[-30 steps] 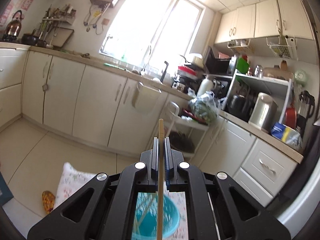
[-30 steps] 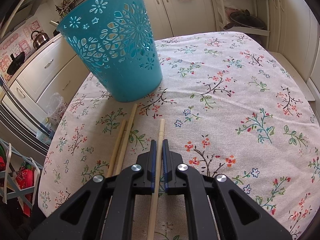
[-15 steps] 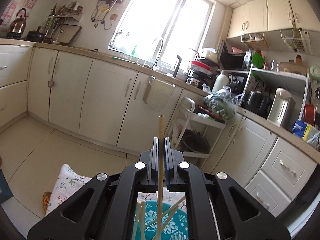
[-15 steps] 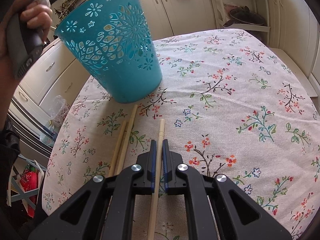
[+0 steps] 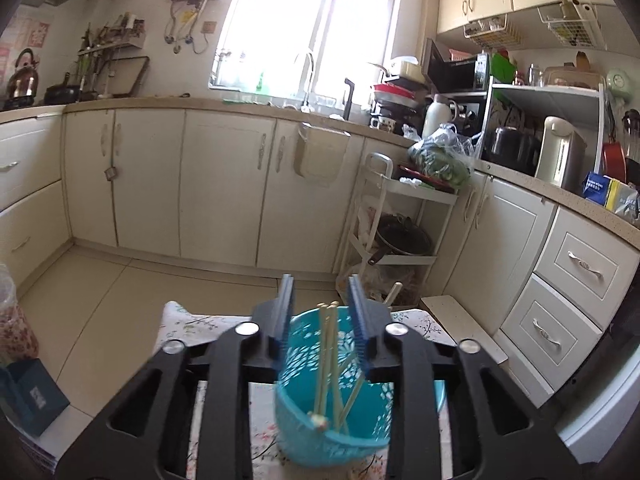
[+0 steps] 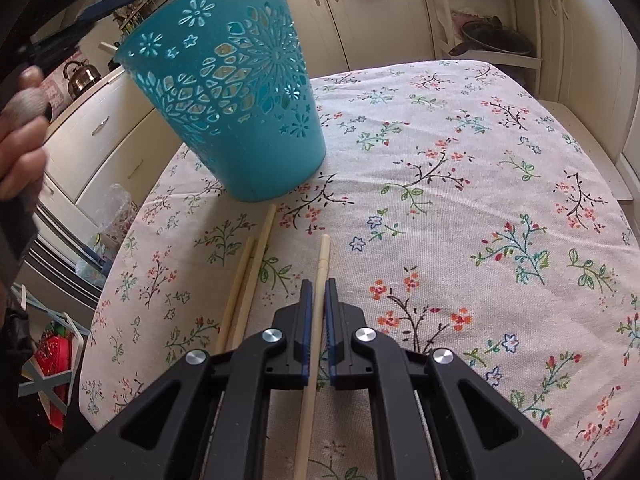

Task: Organize utensils
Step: 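Carry the stick over the teal basket and open the left tool, then grasp a stick with the right tool, lift it over the basket, open, then return both tools to the last sticks beside the basket, then grasp a wooden stick with the left tool, then lift the stick over the teal basket and open the left tool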

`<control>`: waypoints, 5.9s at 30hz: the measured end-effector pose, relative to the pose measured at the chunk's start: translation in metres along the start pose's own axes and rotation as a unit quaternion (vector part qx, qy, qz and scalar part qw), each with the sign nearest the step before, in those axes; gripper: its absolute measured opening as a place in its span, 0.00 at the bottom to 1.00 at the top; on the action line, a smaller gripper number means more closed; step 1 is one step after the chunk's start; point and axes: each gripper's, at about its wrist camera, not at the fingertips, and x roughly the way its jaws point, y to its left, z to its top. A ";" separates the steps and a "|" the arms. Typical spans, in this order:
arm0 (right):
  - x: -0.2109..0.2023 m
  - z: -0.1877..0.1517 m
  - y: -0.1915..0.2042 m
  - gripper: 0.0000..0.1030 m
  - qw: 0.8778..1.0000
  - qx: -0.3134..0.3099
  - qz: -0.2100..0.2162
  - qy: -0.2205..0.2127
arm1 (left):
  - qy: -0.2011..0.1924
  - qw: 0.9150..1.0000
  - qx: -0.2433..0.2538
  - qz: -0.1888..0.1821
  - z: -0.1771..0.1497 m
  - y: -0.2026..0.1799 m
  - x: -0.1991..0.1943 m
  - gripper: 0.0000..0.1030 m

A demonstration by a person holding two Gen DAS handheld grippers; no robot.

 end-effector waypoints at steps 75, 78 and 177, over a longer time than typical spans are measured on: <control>0.007 -0.004 0.047 0.13 0.998 -0.053 -0.018 0.007 | 0.224 0.966 -0.115 0.053 -0.164 0.076 0.002 0.79; 0.000 -0.010 0.042 0.07 0.998 -0.054 -0.018 0.016 | 0.224 0.966 -0.114 0.053 -0.164 0.076 0.002 0.80; -0.019 -0.017 0.008 0.21 1.000 0.003 0.017 -0.001 | -0.008 1.000 -0.018 0.017 0.003 -0.010 0.023 0.26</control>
